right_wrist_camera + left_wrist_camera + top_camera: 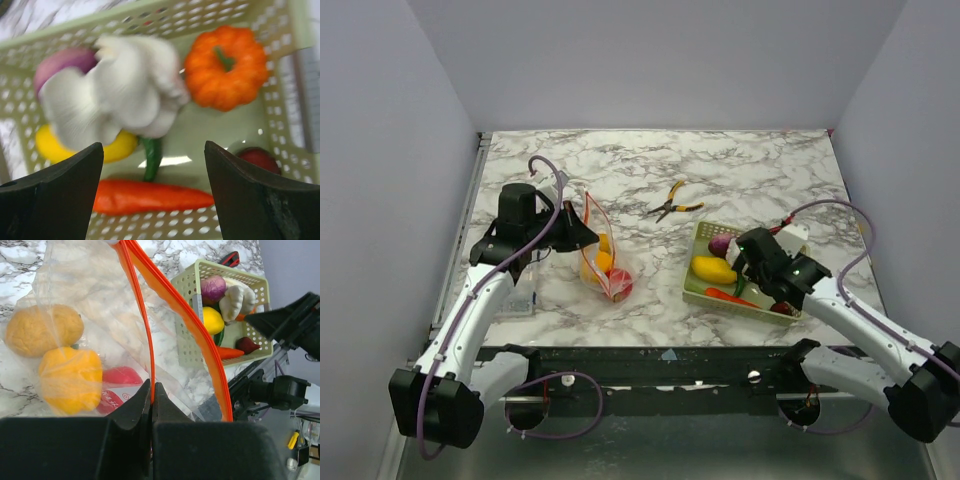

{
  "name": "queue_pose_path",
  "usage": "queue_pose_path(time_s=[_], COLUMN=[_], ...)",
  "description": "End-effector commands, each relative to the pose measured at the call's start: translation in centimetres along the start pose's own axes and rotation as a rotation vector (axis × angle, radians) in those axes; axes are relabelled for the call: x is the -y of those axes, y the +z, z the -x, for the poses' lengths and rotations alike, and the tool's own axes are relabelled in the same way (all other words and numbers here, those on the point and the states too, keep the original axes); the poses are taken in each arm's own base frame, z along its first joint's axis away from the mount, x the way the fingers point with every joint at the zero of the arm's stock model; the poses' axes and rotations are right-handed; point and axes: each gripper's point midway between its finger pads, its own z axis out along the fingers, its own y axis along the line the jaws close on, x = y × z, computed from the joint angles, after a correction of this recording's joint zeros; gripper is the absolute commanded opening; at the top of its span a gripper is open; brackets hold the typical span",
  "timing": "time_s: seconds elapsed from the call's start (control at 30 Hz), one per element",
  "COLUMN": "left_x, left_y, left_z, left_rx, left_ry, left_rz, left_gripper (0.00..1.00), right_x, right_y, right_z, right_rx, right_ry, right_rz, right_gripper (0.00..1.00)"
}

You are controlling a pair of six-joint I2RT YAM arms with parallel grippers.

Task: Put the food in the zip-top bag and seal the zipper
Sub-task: Pick up the fake vegetable from the bin.

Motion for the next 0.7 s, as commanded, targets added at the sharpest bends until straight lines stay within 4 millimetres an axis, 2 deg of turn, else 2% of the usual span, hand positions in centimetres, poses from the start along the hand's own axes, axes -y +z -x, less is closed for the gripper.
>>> queue_pose_path(time_s=[0.0, 0.17, 0.3, 0.5, 0.57, 0.67], left_x=[0.4, 0.7, 0.7, 0.8, 1.0, 1.3], left_y=[0.3, 0.3, 0.2, 0.1, 0.1, 0.1], left_z=[-0.6, -1.0, -1.1, -1.3, -1.3, -1.3], left_rx=[-0.018, -0.035, -0.037, -0.034, -0.040, -0.039], left_ry=[0.045, 0.049, 0.048, 0.051, 0.047, 0.050], left_rz=[-0.019, -0.036, -0.029, -0.034, -0.043, -0.059], left_gripper=[0.00, 0.00, 0.00, 0.00, 0.00, 0.00], right_x=[3.2, 5.7, 6.1, 4.1, 3.2, 0.9], right_y=[1.6, 3.5, 4.2, 3.9, 3.3, 1.7], right_z=[2.8, 4.1, 3.9, 3.9, 4.1, 4.7], right_rx=[0.077, 0.071, 0.041, 0.009, -0.008, -0.038], right_ry=[0.265, 0.347, 0.376, 0.346, 0.313, 0.228], right_rz=[-0.077, -0.103, -0.119, -0.001, 0.053, 0.198], right_gripper=[0.83, 0.80, 0.81, 0.81, 0.81, 0.83])
